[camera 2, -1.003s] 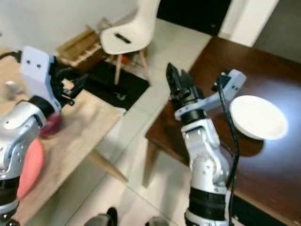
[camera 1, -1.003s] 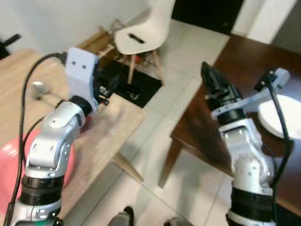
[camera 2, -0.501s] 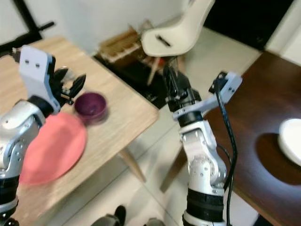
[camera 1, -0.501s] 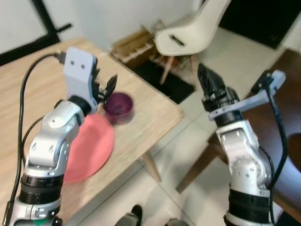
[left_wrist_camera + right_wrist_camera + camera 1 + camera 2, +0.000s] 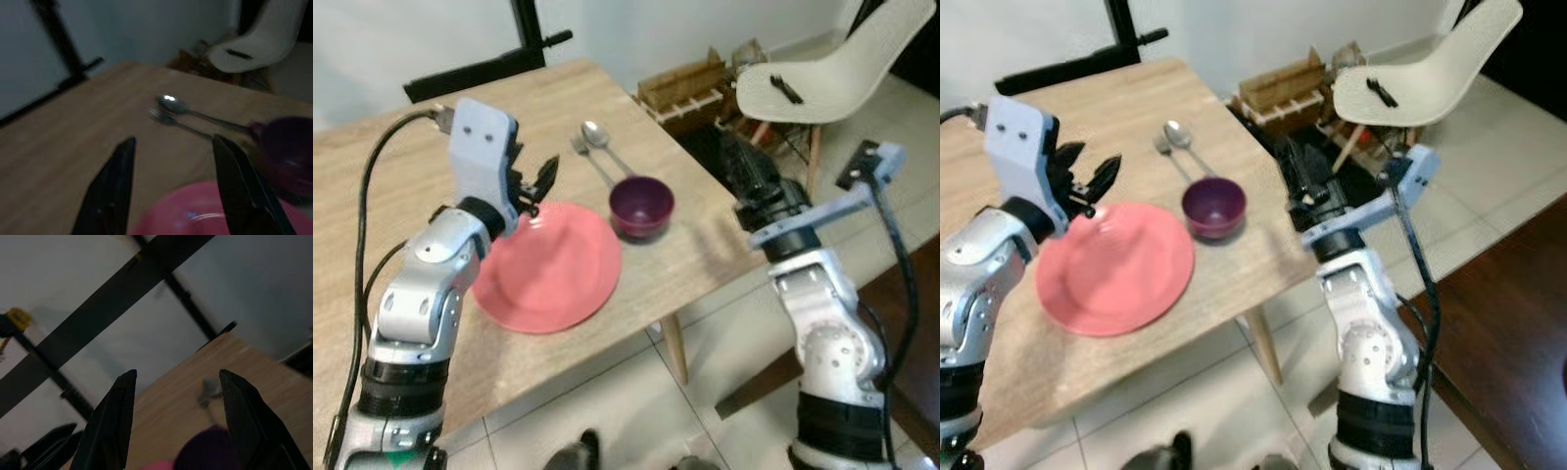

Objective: Setting the table

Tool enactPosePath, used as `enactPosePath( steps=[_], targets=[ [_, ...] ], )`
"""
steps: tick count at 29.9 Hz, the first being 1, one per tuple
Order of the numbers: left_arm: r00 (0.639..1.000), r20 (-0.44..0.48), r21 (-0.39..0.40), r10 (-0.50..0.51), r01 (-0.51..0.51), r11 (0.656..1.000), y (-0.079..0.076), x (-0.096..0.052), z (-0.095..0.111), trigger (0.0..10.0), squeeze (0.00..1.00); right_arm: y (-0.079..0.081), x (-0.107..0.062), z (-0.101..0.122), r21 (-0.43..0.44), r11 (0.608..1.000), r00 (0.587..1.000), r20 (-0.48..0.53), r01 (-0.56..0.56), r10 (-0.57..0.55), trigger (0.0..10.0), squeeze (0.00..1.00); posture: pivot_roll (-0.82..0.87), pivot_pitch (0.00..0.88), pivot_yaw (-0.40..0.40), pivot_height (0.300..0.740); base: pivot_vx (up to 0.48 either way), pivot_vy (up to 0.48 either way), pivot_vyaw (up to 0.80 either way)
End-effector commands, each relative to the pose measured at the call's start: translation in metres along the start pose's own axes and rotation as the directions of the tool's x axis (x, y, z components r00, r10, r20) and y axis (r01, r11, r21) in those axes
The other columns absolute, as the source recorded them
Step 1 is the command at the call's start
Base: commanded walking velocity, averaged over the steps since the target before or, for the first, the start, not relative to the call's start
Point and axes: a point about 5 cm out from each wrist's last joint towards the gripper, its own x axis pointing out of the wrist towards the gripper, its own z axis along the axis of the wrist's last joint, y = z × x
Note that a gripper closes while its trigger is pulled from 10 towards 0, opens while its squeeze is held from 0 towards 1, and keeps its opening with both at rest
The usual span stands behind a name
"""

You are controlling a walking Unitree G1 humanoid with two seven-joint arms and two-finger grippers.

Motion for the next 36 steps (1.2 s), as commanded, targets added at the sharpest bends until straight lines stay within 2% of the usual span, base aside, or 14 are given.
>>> enactPosePath(
  steps=[1, 6, 9, 11, 15, 19, 20, 21, 23, 24, 26, 29, 33, 36],
  targets=[
    [0.997, -0.030, 0.022, -0.068, 0.069, 0.997, -0.002, 0.005, -0.003, 10.0, 0.00, -0.004, -0.001, -0.006, 0.021, 1.000, 0.999, -0.043, -0.002, 0.003, 10.0, 0.00, -0.02, 0.055, 0.069, 0.740, 0.000, 0.000, 0.00],
    [0.989, -0.058, 0.050, -0.133, 0.136, 0.989, -0.002, 0.013, -0.005, 10.0, 0.00, -0.005, -0.001, -0.007, 0.018, 1.000, 0.998, -0.062, -0.002, 0.003, 10.0, 0.00, -0.02, 0.063, 0.066, 0.740, 0.000, 0.000, 0.00],
    [0.982, -0.089, 0.094, -0.169, 0.177, 0.980, 0.004, 0.013, -0.005, 10.0, 0.00, -0.003, -0.004, -0.013, -0.038, 0.998, 0.985, -0.165, -0.049, 0.042, 10.0, 0.00, -0.03, 0.077, 0.070, 0.740, 0.000, 0.000, 0.00],
    [0.975, -0.114, 0.123, -0.192, 0.206, 0.971, 0.014, 0.004, -0.005, 10.0, 0.00, 0.003, -0.009, -0.020, -0.037, 0.991, 0.961, -0.253, -0.125, 0.112, 10.0, 0.00, -0.02, 0.085, 0.065, 0.740, 0.000, 0.000, 0.00],
    [0.960, -0.146, 0.149, -0.240, 0.261, 0.954, 0.023, -0.011, -0.007, 10.0, 0.00, 0.006, -0.019, -0.024, -0.030, 0.986, 0.934, -0.327, -0.162, 0.143, 10.0, 0.00, -0.02, 0.093, 0.055, 0.740, 0.000, 0.000, 0.00],
    [0.954, -0.231, 0.147, -0.190, 0.228, 0.963, 0.046, -0.035, -0.022, 10.0, 0.00, 0.006, -0.046, -0.021, 0.063, 0.980, 0.897, -0.395, -0.187, 0.197, 10.0, 0.00, -0.02, 0.103, 0.053, 0.740, 0.000, 0.000, 0.00],
    [0.956, -0.244, 0.093, -0.162, 0.190, 0.977, 0.050, -0.040, -0.033, 10.0, 0.00, 0.007, -0.055, -0.024, 0.121, 0.976, 0.885, -0.413, -0.182, 0.216, 10.0, 0.00, -0.02, 0.108, 0.055, 0.740, 0.000, 0.000, 0.00],
    [0.956, -0.244, 0.093, -0.162, 0.190, 0.977, 0.050, -0.040, -0.033, 10.0, 0.00, 0.007, -0.055, -0.024, 0.121, 0.976, 0.885, -0.413, -0.182, 0.216, 10.0, 0.00, -0.02, 0.108, 0.055, 0.740, 0.000, 0.000, 0.00],
    [0.957, -0.251, 0.002, -0.143, 0.149, 0.989, 0.049, -0.047, -0.053, 10.0, 0.00, 0.006, -0.069, -0.033, 0.202, 0.967, 0.869, -0.438, -0.155, 0.231, 10.0, 0.00, -0.02, 0.108, 0.055, 0.740, 0.000, 0.000, 0.00],
    [0.957, -0.251, 0.002, -0.143, 0.149, 0.989, 0.049, -0.047, -0.053, 10.0, 0.00, 0.006, -0.069, -0.033, 0.202, 0.967, 0.869, -0.438, -0.155, 0.231, 10.0, 0.00, -0.02, 0.108, 0.055, 0.740, 0.000, 0.000, 0.00],
    [0.955, -0.240, -0.062, -0.175, 0.164, 0.984, 0.041, -0.052, -0.065, 10.0, 0.00, 0.006, -0.073, -0.043, 0.245, 0.961, 0.858, -0.459, -0.127, 0.230, 10.0, 0.00, -0.02, 0.115, 0.053, 0.740, 0.000, 0.000, 0.00],
    [0.952, -0.216, -0.191, -0.218, 0.178, 0.965, 0.032, -0.062, -0.078, 10.0, 0.00, 0.013, -0.075, -0.057, 0.335, 0.936, 0.840, -0.475, -0.105, 0.264, 10.0, 0.00, -0.02, 0.119, 0.048, 0.740, 0.000, 0.000, 0.00],
    [0.943, -0.259, -0.224, -0.207, 0.150, 0.963, 0.027, -0.076, -0.096, 10.0, 0.00, 0.018, -0.077, -0.066, 0.416, 0.906, 0.813, -0.499, -0.078, 0.300, 10.0, 0.00, -0.01, 0.124, 0.040, 0.740, 0.000, 0.000, 0.00],
    [0.943, -0.272, -0.229, -0.193, 0.132, 0.965, 0.027, -0.080, -0.101, 10.0, 0.00, 0.019, -0.078, -0.068, 0.426, 0.901, 0.801, -0.512, -0.077, 0.311, 10.0, 0.00, -0.01, 0.126, 0.031, 0.740, 0.000, 0.000, 0.00]
  ],
)
